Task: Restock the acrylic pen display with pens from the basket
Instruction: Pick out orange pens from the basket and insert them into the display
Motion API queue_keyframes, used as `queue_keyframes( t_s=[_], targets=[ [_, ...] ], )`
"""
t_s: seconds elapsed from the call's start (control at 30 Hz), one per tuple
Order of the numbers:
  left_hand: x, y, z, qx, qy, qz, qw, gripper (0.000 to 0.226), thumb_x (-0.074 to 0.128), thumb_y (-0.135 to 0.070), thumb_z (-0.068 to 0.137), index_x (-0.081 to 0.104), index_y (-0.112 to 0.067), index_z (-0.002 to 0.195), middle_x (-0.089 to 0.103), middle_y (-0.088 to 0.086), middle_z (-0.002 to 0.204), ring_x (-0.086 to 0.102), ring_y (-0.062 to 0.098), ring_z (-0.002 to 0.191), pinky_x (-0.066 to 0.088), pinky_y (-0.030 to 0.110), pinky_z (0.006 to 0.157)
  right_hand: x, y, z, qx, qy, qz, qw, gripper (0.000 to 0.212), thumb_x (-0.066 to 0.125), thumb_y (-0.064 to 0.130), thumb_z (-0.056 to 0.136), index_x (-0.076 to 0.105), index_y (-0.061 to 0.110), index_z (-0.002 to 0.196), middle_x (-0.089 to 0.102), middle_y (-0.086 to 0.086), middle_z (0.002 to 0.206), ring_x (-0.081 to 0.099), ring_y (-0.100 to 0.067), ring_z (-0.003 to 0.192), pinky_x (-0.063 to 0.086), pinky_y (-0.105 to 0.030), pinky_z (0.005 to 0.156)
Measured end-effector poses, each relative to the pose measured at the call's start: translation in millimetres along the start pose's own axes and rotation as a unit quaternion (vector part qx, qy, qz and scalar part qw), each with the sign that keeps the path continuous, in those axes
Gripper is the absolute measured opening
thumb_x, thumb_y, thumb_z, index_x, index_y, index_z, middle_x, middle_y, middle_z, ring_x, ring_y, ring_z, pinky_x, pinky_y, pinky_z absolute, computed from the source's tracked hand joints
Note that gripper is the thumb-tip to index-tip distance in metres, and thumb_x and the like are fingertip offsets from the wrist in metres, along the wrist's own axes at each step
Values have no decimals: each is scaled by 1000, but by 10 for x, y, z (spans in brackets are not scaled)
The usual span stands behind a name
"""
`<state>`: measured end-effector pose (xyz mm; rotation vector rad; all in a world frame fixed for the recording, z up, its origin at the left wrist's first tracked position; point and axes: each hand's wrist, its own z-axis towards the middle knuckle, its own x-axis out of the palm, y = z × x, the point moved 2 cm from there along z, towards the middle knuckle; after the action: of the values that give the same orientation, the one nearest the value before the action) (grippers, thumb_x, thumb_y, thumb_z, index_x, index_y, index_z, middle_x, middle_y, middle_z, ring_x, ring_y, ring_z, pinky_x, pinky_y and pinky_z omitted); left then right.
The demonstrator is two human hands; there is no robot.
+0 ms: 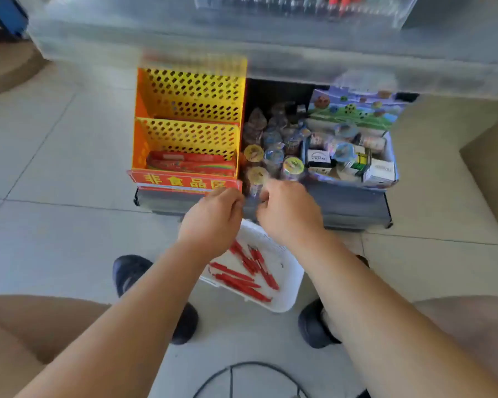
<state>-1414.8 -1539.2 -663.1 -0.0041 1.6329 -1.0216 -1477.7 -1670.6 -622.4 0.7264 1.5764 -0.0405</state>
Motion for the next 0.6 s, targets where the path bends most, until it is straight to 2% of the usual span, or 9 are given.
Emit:
queue_keyframes(
  t_s=[0.1, 0.17, 0.27, 0.4, 0.5, 0.6],
  targets=[
    [309, 333, -224, -47, 69, 43, 996, 24, 42, -20, 100, 65, -16, 109, 64, 1, 111, 61, 25, 92, 53, 41, 74, 430, -109, -4, -5, 67, 11, 998, 15, 55, 19, 88, 63, 20, 100, 63, -4, 108, 61, -30, 96, 53, -39, 74],
    [514, 511, -340, -74, 122, 69, 987, 28, 38, -25, 102, 63, -18, 112, 64, -1, 111, 61, 22, 89, 56, 40, 74, 679, -184, -2, -2, 94, 7, 996, 11, 56, 19, 87, 62, 20, 96, 63, -3, 104, 59, -28, 91, 52, -37, 73],
    [783, 683, -419, -90, 184, 82, 975, 28, 38, -22, 102, 62, -19, 117, 63, 1, 113, 62, 24, 94, 56, 43, 83, 996, -289, 1, 4, 132, 10, 991, 8, 57, 22, 88, 62, 24, 93, 65, 0, 101, 59, -25, 89, 51, -35, 72],
    [1013, 767, -321, -105, 207, 89, 969, 32, 39, -15, 99, 62, -18, 121, 63, 1, 120, 61, 27, 103, 53, 42, 87, 1308, -442, 15, 24, 183, 61, 981, 8, 57, 26, 92, 65, 26, 95, 67, 2, 96, 61, -23, 90, 54, -38, 83],
    [1146, 806, -241, -133, 198, 72, 968, 30, 41, -15, 98, 63, -17, 117, 62, 3, 117, 61, 29, 98, 54, 43, 84, 1493, -557, 65, 55, 193, 84, 976, 13, 58, 27, 93, 67, 21, 99, 65, 2, 92, 61, -23, 88, 52, -35, 80],
    [1256, 847, -166, -169, 188, 40, 967, 27, 44, -11, 96, 64, -13, 113, 61, 5, 115, 61, 31, 97, 52, 41, 85, 1742, -645, 123, 97, 211, 112, 966, 7, 59, 26, 91, 66, 26, 92, 67, 4, 90, 63, -21, 86, 52, -36, 81]
  ],
)
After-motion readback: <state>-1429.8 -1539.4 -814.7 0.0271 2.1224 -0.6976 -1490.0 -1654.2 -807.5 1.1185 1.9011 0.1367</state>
